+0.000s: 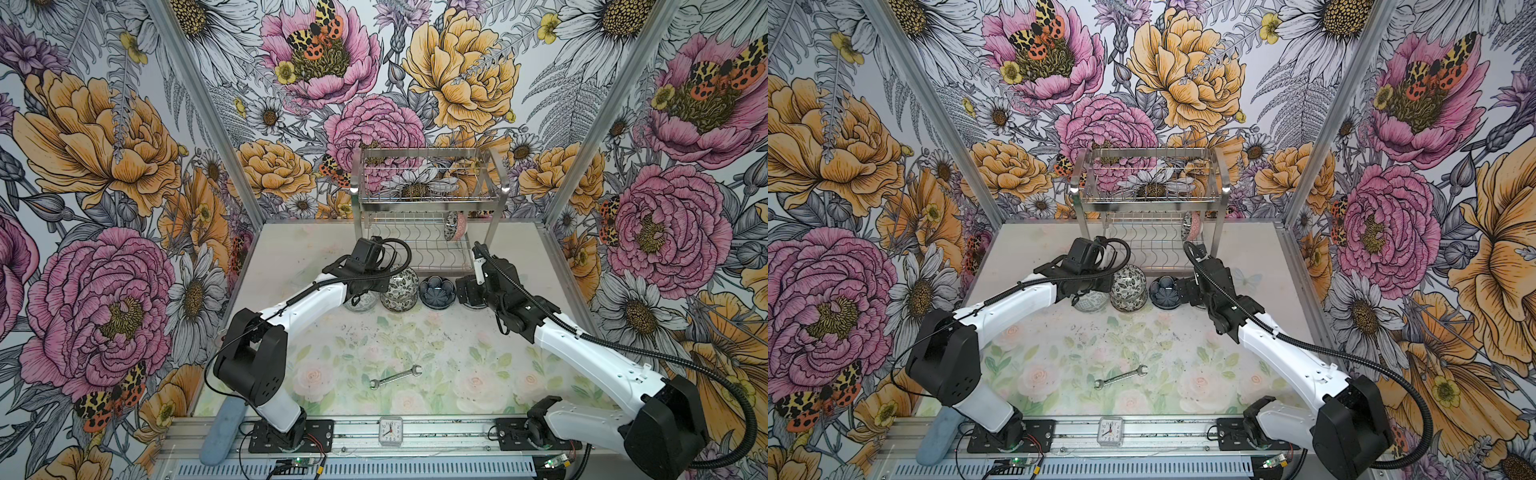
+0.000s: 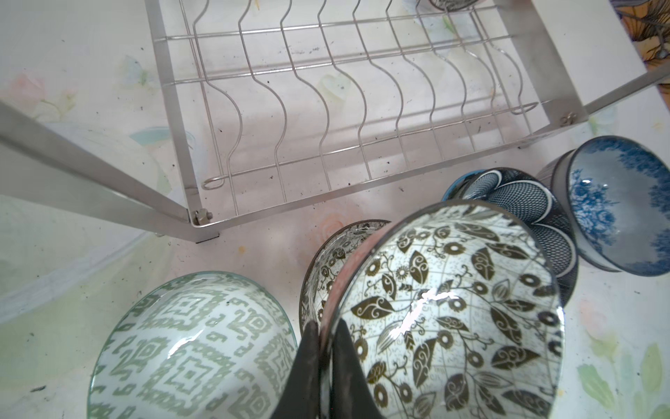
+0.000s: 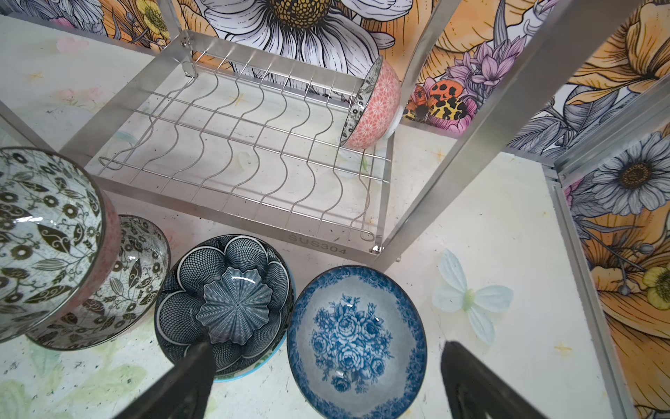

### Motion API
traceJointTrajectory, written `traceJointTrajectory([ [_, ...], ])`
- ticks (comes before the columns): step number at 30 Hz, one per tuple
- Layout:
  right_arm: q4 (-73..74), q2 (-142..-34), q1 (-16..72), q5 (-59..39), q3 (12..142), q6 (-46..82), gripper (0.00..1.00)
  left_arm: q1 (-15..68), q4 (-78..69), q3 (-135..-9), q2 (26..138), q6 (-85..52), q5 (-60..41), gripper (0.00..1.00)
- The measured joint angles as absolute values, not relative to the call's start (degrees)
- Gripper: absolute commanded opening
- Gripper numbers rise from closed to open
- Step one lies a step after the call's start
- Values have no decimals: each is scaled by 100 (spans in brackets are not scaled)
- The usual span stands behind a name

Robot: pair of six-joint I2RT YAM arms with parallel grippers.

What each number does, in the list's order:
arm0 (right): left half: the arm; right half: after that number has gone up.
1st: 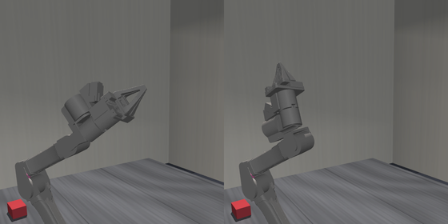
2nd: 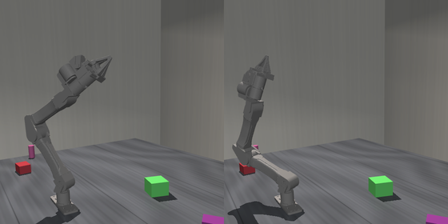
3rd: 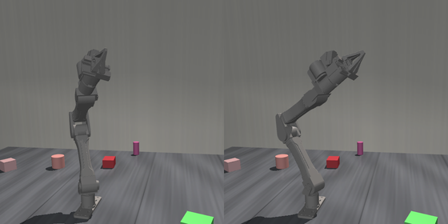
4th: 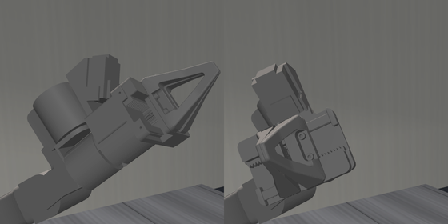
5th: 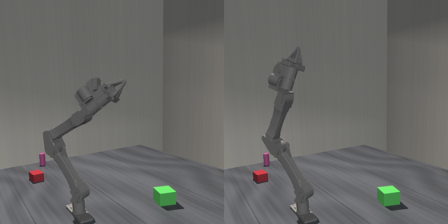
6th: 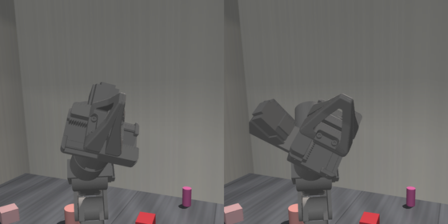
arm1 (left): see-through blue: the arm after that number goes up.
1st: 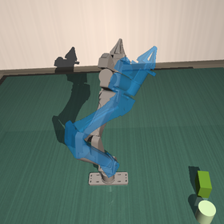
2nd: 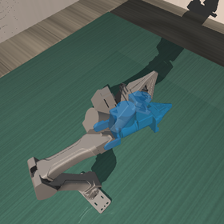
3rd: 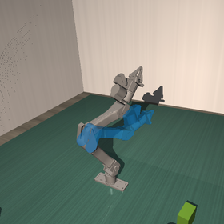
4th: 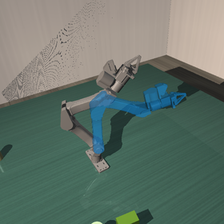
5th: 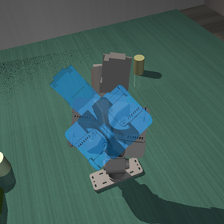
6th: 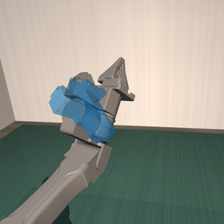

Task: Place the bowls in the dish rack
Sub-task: 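Lift and tilt the black leaf bowl with the left gripper while the right gripper approaches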

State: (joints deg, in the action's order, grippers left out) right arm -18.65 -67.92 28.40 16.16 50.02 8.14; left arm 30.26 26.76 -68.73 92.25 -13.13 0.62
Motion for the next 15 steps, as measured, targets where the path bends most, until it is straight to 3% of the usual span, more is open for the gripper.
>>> traceJointTrajectory([
  [15, -2036, -6488, 2853, 668, 5177, 1256, 100, 3173, 976, -5975, 8552, -2362, -165, 0],
])
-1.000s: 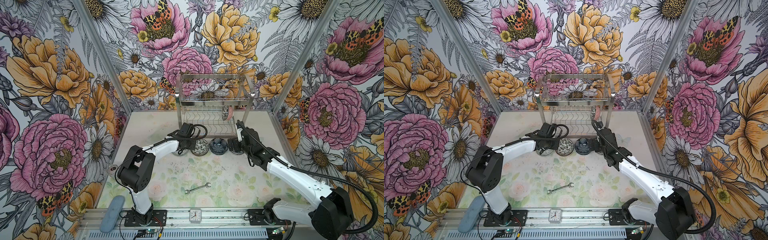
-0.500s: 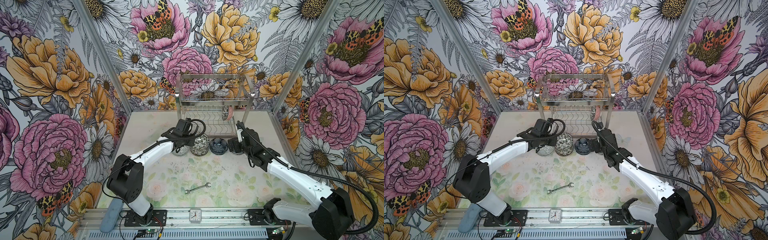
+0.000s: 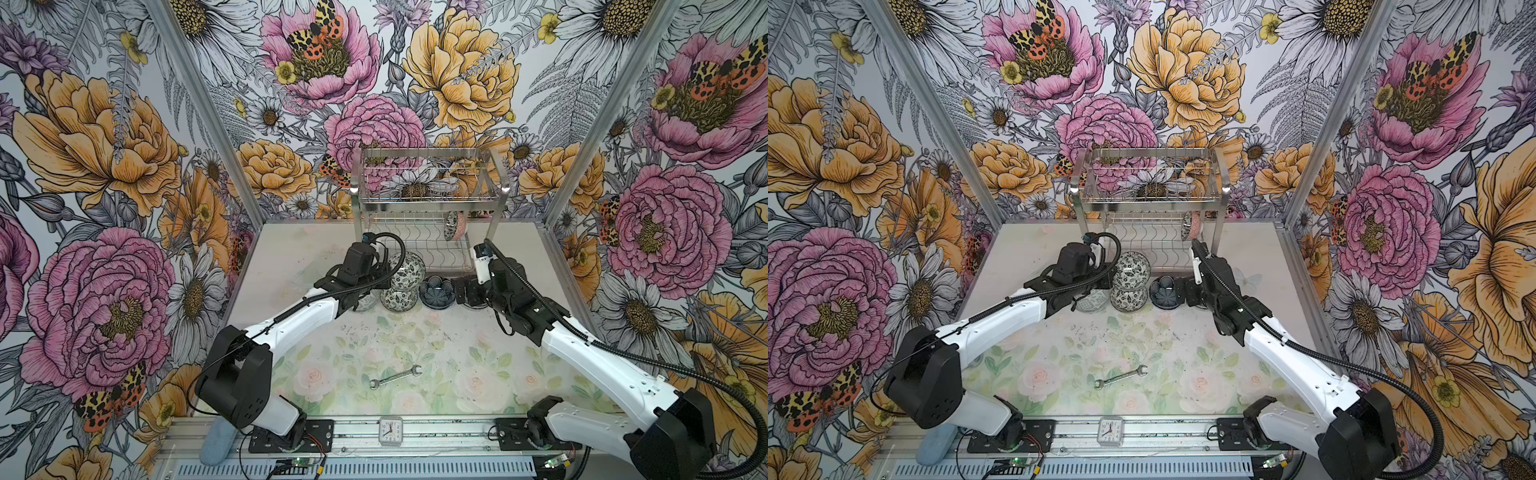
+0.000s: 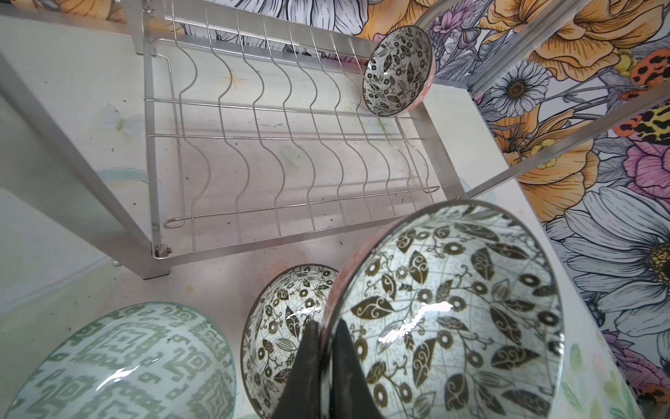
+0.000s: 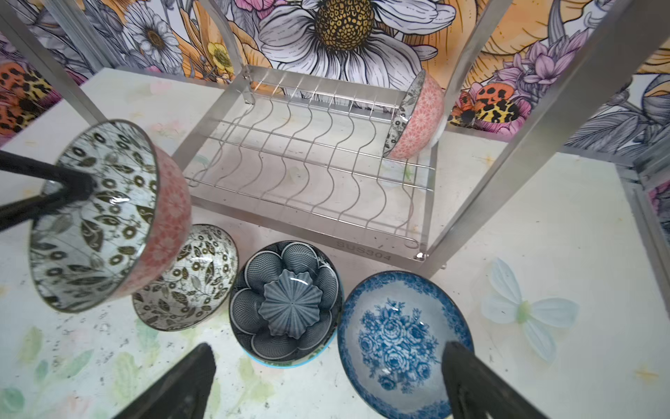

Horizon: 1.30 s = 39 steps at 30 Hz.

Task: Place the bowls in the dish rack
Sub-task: 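Lift and tilt the black leaf bowl with the left gripper while the right gripper approaches, then close the right gripper on the black leaf bowl rim beside the left gripper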

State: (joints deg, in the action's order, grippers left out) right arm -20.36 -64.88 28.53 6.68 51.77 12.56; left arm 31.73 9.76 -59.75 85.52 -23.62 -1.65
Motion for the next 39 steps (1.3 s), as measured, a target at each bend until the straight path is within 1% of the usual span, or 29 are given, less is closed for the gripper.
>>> traceJointTrajectory([
  [7, -1900, -6595, 2991, 242, 5513, 1658, 99, 3330, 473, -5972, 8672, -2593, -215, 0],
  [14, -1675, -7282, 3133, 117, 5843, 2134, 92, 3476, 336, -5994, 8976, -2692, -226, 0],
  [17, -1643, -7588, 3162, 115, 5975, 2364, 87, 3505, 338, -5999, 9019, -2698, -246, 0],
  [23, -1594, -8099, 3267, 150, 6198, 2742, 70, 3514, 311, -6010, 9019, -2711, -263, 0],
  [26, -1588, -8195, 3354, 211, 6215, 2853, 66, 3514, 307, -6034, 9019, -2711, -268, 0],
  [30, -1573, -8326, 3535, 294, 6274, 2995, 53, 3514, 292, -6101, 9019, -2711, -292, 0],
  [33, -1557, -8433, 3594, 458, 6292, 3092, 39, 3507, 294, -6117, 9019, -2711, -307, 0],
  [37, -1566, -8562, 3605, 582, 6296, 3107, 13, 3514, 296, -6119, 9019, -2711, -314, 0],
  [38, -1559, -8576, 3603, 705, 6296, 3181, 5, 3511, 327, -6117, 9017, -2683, -333, 0],
  [39, -1500, -8602, 3553, 917, 6309, 3190, 0, 3516, 399, -6117, 9011, -2665, -412, 0],
])
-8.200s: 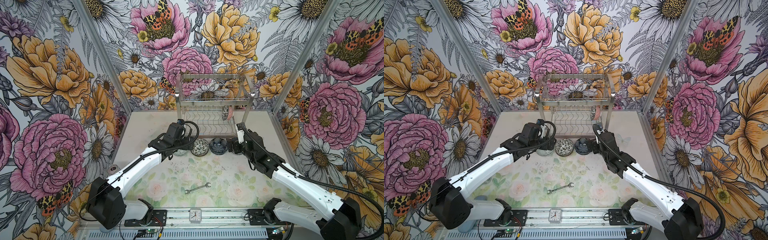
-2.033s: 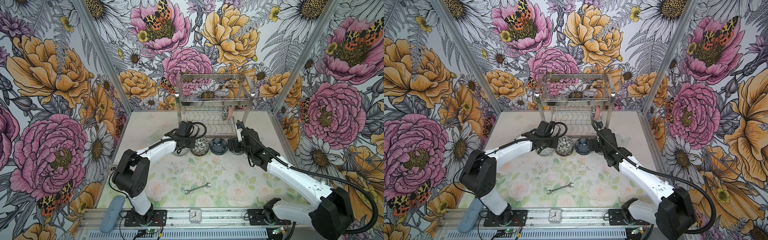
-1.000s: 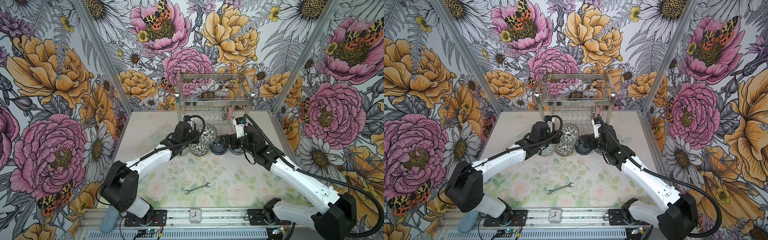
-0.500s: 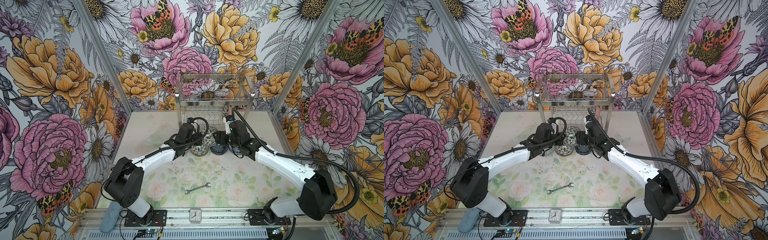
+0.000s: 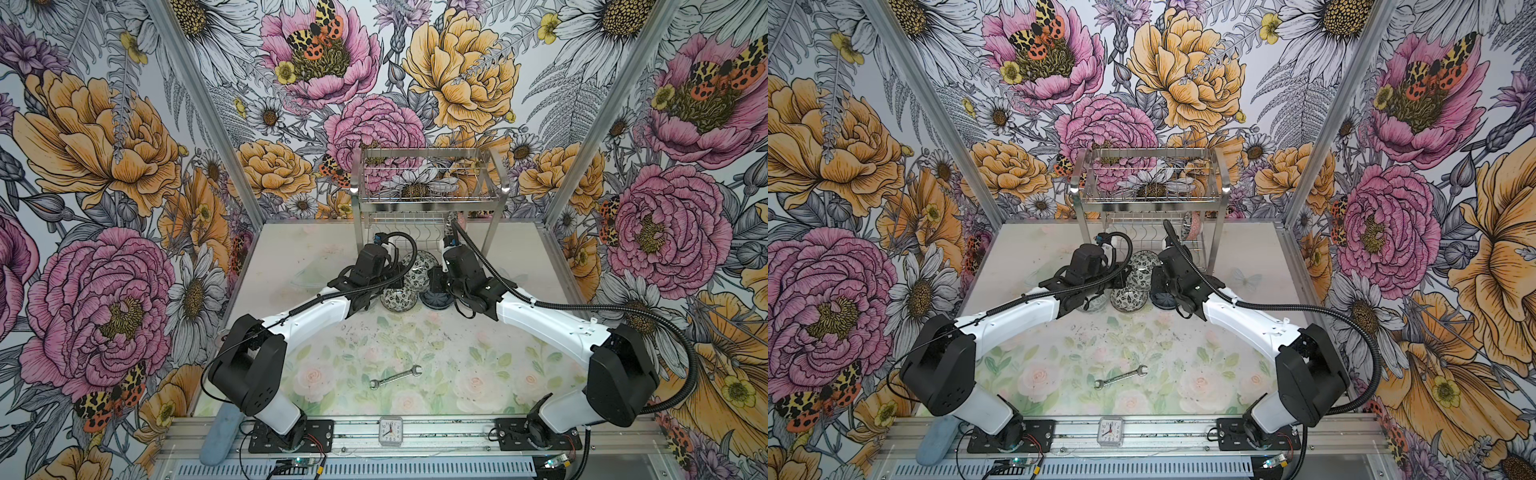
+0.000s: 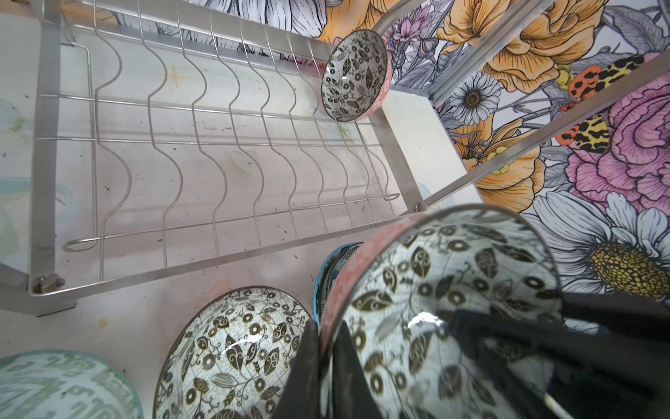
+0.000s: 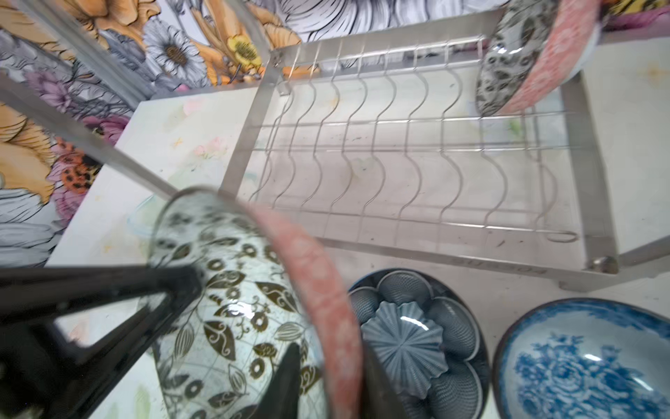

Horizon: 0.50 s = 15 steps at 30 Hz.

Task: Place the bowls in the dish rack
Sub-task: 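Close the right gripper on the black leaf bowl rim beside the left gripper, then open the left gripper and pull it back while the right gripper holds the bowl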

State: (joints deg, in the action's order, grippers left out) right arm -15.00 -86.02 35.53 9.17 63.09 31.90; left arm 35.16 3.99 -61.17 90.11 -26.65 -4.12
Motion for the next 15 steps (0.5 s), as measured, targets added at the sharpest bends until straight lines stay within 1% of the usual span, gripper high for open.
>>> traceJointTrajectory([
  [1, -1612, -8672, 3496, 1184, 6324, 3192, 0, 3575, 325, -6139, 9000, -2626, -489, 0],
  [2, -1647, -8705, 3446, 1186, 6316, 3210, 0, 3664, 377, -6178, 8989, -2604, -368, 0],
  [9, -1688, -8641, 3564, 1428, 6318, 3120, 0, 3653, 480, -6182, 8969, -2550, -349, 0],
  [10, -1693, -8621, 3570, 1459, 6318, 3079, 0, 3656, 495, -6191, 8960, -2532, -351, 2],
  [12, -1691, -8571, 3588, 1509, 6318, 3000, 0, 3664, 578, -6239, 8923, -2482, -349, 16],
  [14, -1693, -8506, 3605, 1518, 6318, 2904, 0, 3662, 672, -6320, 8877, -2394, -349, 43],
  [15, -1710, -8458, 3625, 1514, 6318, 2840, 0, 3647, 711, -6390, 8858, -2351, -344, 54],
])
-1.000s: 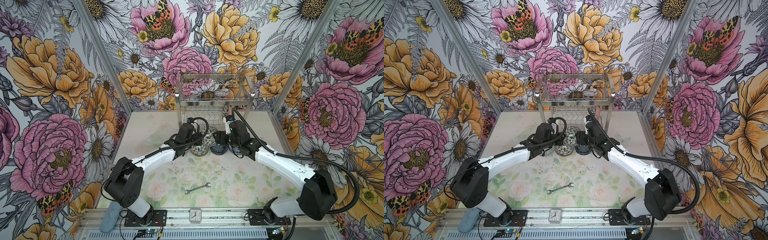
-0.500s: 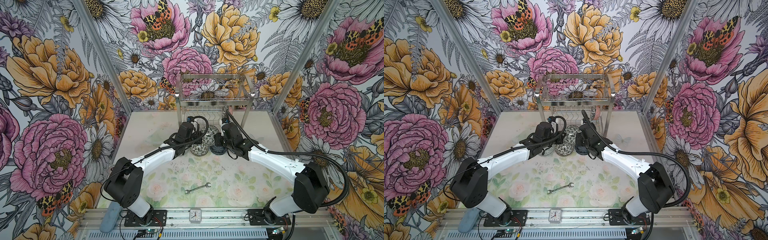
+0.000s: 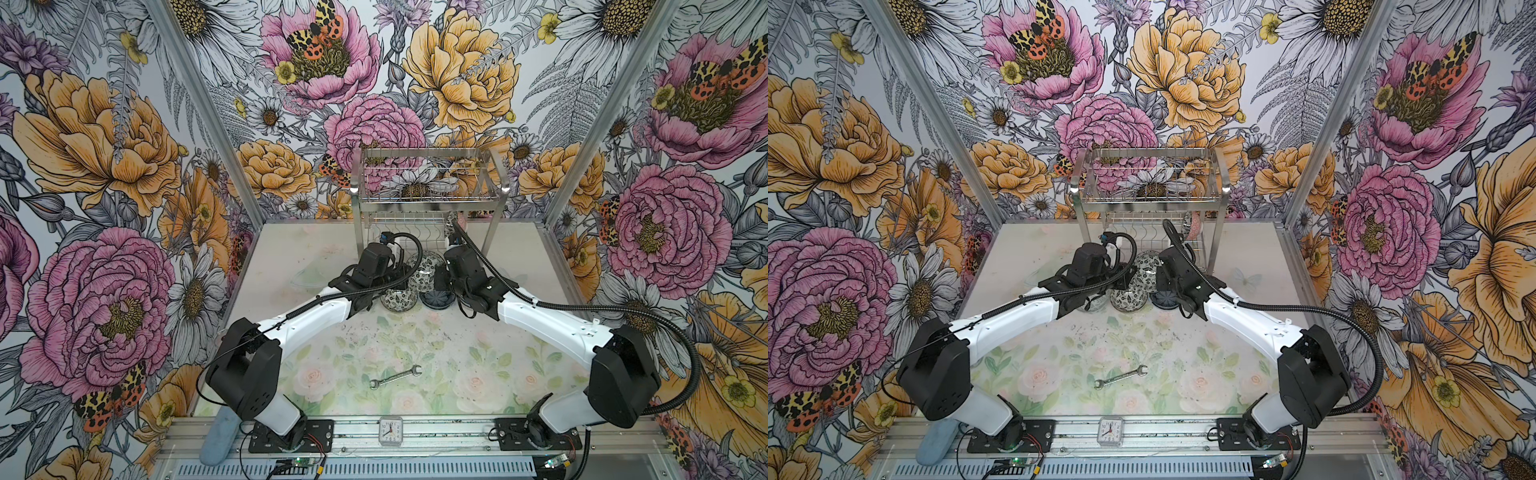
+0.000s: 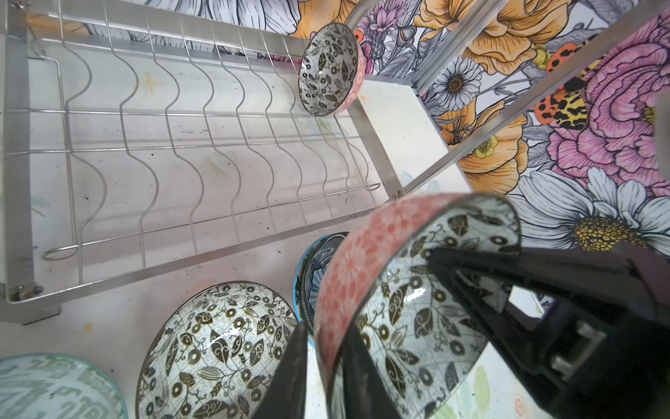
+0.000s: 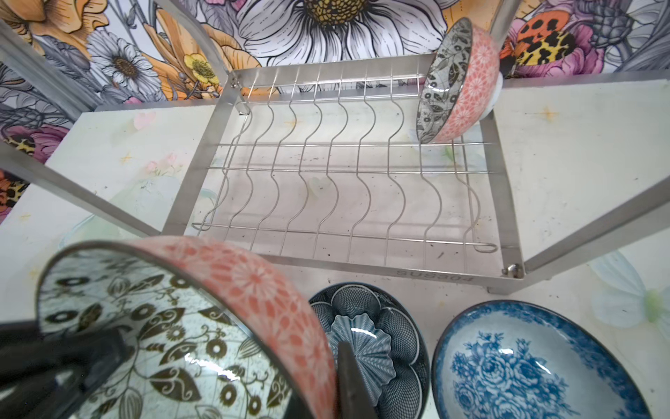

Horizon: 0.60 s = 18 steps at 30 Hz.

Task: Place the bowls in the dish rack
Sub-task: 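Open the left gripper and pull it back while the right gripper holds the bowl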

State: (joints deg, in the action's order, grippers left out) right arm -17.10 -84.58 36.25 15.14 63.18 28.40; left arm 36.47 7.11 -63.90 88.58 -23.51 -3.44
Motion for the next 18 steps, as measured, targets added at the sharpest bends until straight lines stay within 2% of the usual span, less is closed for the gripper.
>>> traceJointTrajectory([
  [3, -1710, -8366, 3677, 1527, 6318, 2683, 0, 3618, 847, -6582, 8799, -2220, -325, 87],
  [4, -1710, -8350, 3684, 1533, 6318, 2635, 0, 3616, 921, -6643, 8777, -2158, -307, 96],
  [5, -1708, -8346, 3684, 1544, 6318, 2598, 0, 3612, 985, -6696, 8759, -2147, -298, 99],
  [13, -1758, -8315, 3695, 1920, 6313, 2274, 0, 3516, 2174, -7317, 8597, -1612, -290, 99],
  [18, -1772, -8291, 3695, 2263, 6263, 2099, 0, 3111, 2882, -7481, 8235, -1275, -307, 99],
])
